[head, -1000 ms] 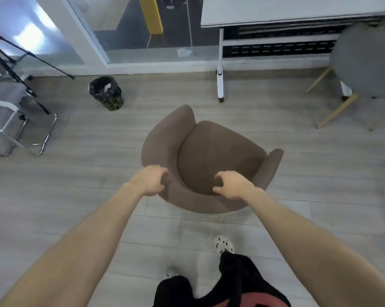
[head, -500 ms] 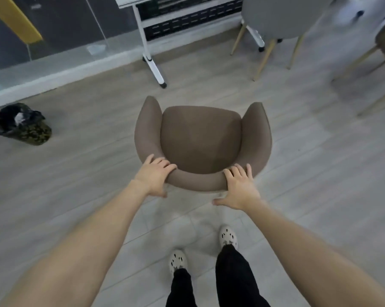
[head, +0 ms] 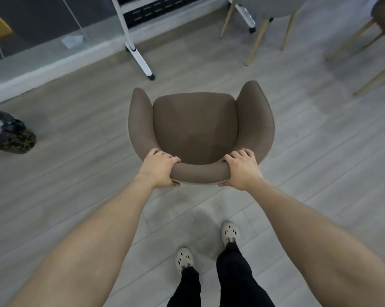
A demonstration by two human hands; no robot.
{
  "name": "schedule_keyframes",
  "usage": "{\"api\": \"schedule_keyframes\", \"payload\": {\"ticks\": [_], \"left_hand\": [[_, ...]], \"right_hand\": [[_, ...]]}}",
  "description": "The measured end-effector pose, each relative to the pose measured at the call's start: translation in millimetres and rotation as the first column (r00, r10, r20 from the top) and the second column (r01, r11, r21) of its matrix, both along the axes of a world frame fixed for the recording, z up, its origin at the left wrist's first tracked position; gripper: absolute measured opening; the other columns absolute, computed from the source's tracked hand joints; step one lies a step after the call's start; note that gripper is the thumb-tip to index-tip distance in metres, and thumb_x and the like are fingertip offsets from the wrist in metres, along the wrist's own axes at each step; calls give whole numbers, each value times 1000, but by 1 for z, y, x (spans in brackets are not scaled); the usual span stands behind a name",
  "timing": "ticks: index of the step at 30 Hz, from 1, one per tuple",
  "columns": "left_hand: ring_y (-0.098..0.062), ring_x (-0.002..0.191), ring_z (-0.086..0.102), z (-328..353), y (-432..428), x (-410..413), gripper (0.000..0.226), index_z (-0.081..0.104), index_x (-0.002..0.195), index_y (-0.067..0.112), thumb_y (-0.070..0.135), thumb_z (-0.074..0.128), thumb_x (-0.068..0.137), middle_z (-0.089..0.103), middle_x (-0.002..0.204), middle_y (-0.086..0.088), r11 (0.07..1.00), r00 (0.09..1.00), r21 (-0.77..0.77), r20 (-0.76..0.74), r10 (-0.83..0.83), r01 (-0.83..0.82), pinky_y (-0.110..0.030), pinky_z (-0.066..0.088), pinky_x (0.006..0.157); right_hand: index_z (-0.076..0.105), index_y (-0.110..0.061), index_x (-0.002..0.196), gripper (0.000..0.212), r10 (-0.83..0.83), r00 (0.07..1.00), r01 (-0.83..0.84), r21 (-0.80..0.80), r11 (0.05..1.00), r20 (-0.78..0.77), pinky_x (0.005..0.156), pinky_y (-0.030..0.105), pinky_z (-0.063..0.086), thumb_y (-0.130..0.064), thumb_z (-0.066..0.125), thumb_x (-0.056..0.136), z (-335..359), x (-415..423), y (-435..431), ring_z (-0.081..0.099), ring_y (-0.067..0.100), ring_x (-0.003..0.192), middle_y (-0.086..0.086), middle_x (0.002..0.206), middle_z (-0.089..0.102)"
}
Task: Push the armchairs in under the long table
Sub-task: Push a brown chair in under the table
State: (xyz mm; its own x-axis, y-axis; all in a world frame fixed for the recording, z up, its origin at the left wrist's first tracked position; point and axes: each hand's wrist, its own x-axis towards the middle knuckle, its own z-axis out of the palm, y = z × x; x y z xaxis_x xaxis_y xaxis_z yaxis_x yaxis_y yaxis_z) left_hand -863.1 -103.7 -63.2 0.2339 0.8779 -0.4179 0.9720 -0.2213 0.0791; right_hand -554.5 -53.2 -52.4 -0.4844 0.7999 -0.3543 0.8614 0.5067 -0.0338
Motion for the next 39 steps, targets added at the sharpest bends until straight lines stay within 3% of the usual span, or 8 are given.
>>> {"api": "schedule_keyframes", "payload": {"ticks": [6, 19, 39], "left_hand": [[-17, 122, 63, -4, 65, 1, 90, 60, 135, 46, 92, 64, 56, 71, 127, 15, 995, 996, 40, 8, 94, -94, -44, 33, 117], [-23, 124, 59, -3, 273, -47, 80, 57, 134, 45, 74, 77, 62, 67, 127, 9, 919, 919, -25, -56, 391, -393, -46, 27, 122], [-22, 125, 59, -4, 563, -279, 75, 54, 139, 50, 72, 72, 69, 67, 129, 12, 926, 923, -24, -85, 374, -378, -47, 30, 119]], "right_hand": [[61, -31, 135, 103, 104, 993, -103, -24, 994, 59, 123, 47, 28, -95, 71, 55, 5, -9, 100, 57, 27, 127, -3, 126, 65], [63, -25, 128, 97, 346, 938, -347, 4, 938, 24, 119, 48, 31, -91, 73, 57, 4, -91, 374, 59, 31, 121, 1, 121, 66], [61, -28, 135, 92, 326, 945, -326, -8, 945, 19, 124, 51, 29, -88, 75, 66, 9, -324, 659, 57, 30, 128, 0, 128, 65]]}}
